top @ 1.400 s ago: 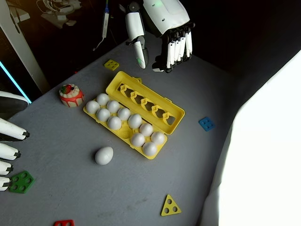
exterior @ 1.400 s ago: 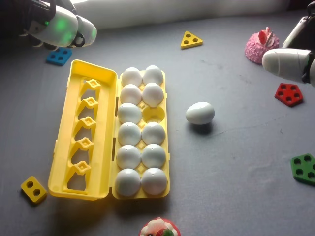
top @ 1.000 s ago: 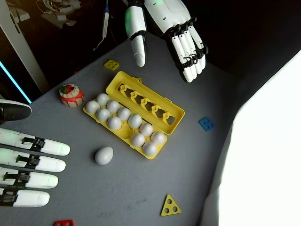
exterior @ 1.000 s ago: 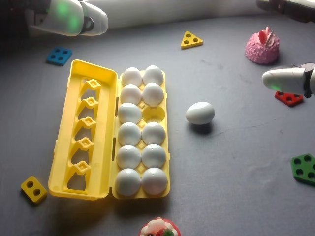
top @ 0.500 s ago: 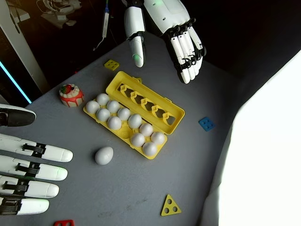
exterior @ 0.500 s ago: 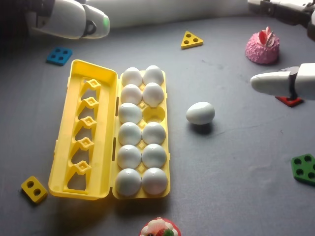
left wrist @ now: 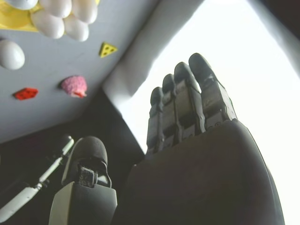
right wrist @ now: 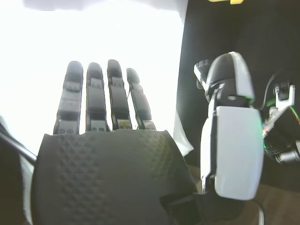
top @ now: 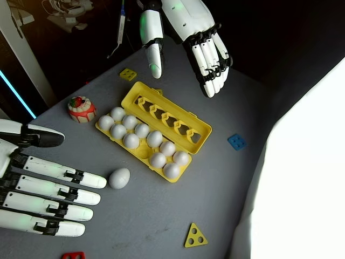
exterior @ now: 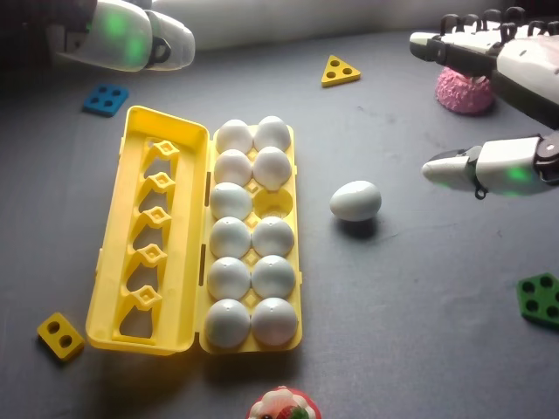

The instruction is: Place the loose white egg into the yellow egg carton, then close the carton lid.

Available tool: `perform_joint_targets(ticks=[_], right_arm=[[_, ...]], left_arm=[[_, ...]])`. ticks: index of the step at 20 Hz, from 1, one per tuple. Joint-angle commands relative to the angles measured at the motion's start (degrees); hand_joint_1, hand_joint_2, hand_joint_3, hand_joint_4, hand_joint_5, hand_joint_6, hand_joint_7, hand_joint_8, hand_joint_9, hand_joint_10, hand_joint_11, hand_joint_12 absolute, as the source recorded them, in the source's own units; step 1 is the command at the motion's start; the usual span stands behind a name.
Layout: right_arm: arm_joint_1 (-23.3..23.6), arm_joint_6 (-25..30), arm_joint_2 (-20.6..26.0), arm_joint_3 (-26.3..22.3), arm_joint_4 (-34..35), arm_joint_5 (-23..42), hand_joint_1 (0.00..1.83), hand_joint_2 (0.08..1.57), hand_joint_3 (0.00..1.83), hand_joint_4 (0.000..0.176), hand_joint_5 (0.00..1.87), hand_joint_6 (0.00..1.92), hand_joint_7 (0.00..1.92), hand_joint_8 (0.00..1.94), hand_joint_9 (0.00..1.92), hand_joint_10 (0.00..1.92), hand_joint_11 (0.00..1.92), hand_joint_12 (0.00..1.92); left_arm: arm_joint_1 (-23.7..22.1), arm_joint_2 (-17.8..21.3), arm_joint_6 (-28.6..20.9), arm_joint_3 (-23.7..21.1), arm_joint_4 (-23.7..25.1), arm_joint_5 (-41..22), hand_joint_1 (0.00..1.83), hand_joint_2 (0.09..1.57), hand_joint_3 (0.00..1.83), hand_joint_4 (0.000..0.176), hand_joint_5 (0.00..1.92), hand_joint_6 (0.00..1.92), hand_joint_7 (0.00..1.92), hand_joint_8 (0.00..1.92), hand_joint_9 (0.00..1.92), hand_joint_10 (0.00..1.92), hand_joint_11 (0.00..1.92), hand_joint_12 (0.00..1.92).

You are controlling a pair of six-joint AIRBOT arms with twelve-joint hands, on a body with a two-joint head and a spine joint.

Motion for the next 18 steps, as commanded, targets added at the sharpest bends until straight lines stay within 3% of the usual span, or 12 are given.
perform_joint_targets(ticks=[1,5,6,8,18], right_arm=[[0.9,-0.72,-0.29,0.33,-1.03,5.06,1.13,1.03,0.0,0.0,0.18,0.02,0.12,0.0,0.06,0.01,0.03,0.02],[1.03,-5.51,-4.94,2.03,5.51,5.31,1.26,1.02,0.0,0.0,0.2,0.02,0.1,0.0,0.07,0.01,0.03,0.03],[0.99,-6.22,-6.53,2.7,7.47,5.79,1.28,1.02,0.0,0.0,0.21,0.01,0.09,0.0,0.07,0.0,0.01,0.14],[1.02,-7.14,-8.85,3.57,9.87,6.13,1.33,1.05,0.01,0.0,0.18,0.0,0.05,0.0,0.04,0.0,0.0,0.07],[0.25,-9.47,-16.82,6.71,21.15,11.11,1.35,1.06,0.02,0.0,0.17,0.0,0.05,0.0,0.04,0.0,0.0,0.07]], left_arm=[[-0.61,0.27,0.01,-0.2,3.59,3.08,0.06,1.29,0.0,0.006,0.22,0.01,0.26,0.0,0.25,0.01,0.0,0.73],[-0.4,0.29,0.01,-0.24,3.59,3.04,0.08,1.29,0.0,0.011,0.2,0.0,0.25,0.01,0.24,0.01,0.0,0.68],[-0.18,0.35,0.02,-0.33,3.58,2.97,0.1,1.28,0.0,0.009,0.21,0.0,0.27,0.01,0.26,0.01,0.0,0.72],[0.55,0.48,0.04,-0.57,3.57,2.93,0.1,1.29,0.0,0.006,0.22,0.01,0.26,0.01,0.25,0.0,0.0,0.69],[5.28,1.58,0.12,-1.15,0.96,2.52,0.1,1.29,0.0,0.012,0.19,0.0,0.25,0.0,0.23,0.0,0.0,0.69]])
